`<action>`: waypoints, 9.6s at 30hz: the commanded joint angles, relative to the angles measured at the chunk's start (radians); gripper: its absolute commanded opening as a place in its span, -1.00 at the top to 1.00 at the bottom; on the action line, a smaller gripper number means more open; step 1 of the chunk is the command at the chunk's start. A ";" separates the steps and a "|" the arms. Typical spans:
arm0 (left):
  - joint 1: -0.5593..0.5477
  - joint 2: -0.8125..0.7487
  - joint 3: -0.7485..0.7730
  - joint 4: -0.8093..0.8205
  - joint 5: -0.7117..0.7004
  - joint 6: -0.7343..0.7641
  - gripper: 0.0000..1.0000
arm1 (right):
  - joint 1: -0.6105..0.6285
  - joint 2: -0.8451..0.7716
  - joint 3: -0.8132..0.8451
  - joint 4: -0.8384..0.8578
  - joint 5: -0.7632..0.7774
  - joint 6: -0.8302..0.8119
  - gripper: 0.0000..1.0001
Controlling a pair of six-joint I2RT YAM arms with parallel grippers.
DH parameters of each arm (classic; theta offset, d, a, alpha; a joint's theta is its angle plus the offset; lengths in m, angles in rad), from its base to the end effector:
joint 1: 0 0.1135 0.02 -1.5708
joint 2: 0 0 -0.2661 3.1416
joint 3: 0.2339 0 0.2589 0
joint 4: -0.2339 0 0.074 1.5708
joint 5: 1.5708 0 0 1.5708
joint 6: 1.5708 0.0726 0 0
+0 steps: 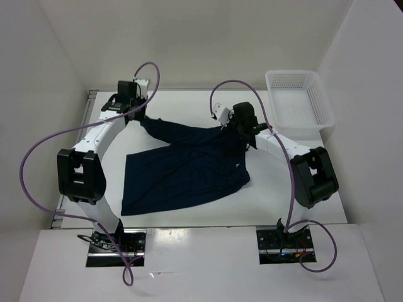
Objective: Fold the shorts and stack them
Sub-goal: Fold the shorts
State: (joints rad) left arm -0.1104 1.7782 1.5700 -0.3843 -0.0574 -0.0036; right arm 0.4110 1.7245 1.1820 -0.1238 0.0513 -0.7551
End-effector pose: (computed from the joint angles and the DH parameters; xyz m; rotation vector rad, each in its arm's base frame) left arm 0.4528 -0.0460 0.2988 0.0824 2.1606 -0.0036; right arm 0.3889 0.1654 0.2073 -1.2138 1.8913 -0.2437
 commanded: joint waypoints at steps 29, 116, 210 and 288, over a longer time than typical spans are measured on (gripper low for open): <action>0.124 -0.675 -0.579 -0.288 -0.015 0.004 1.00 | 0.057 -0.327 -0.197 -0.267 -0.194 -0.116 1.00; 0.117 -0.097 -0.606 -0.041 0.084 0.004 -0.41 | -0.021 0.027 -0.068 -0.022 -0.232 0.261 -0.38; -0.089 -0.172 -0.403 -0.105 -0.337 0.004 1.00 | -0.055 -0.126 -0.167 -0.162 -0.188 -0.185 -0.21; -0.052 -0.508 -0.705 -0.386 -0.249 0.004 0.16 | 0.003 -0.198 -0.073 -0.244 0.027 -0.295 0.01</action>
State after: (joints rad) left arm -0.1883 1.2797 0.7883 -0.7940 -0.3092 -0.0025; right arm 0.4480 1.5917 0.9966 -0.3073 0.1444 -1.1809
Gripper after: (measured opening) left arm 0.418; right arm 0.502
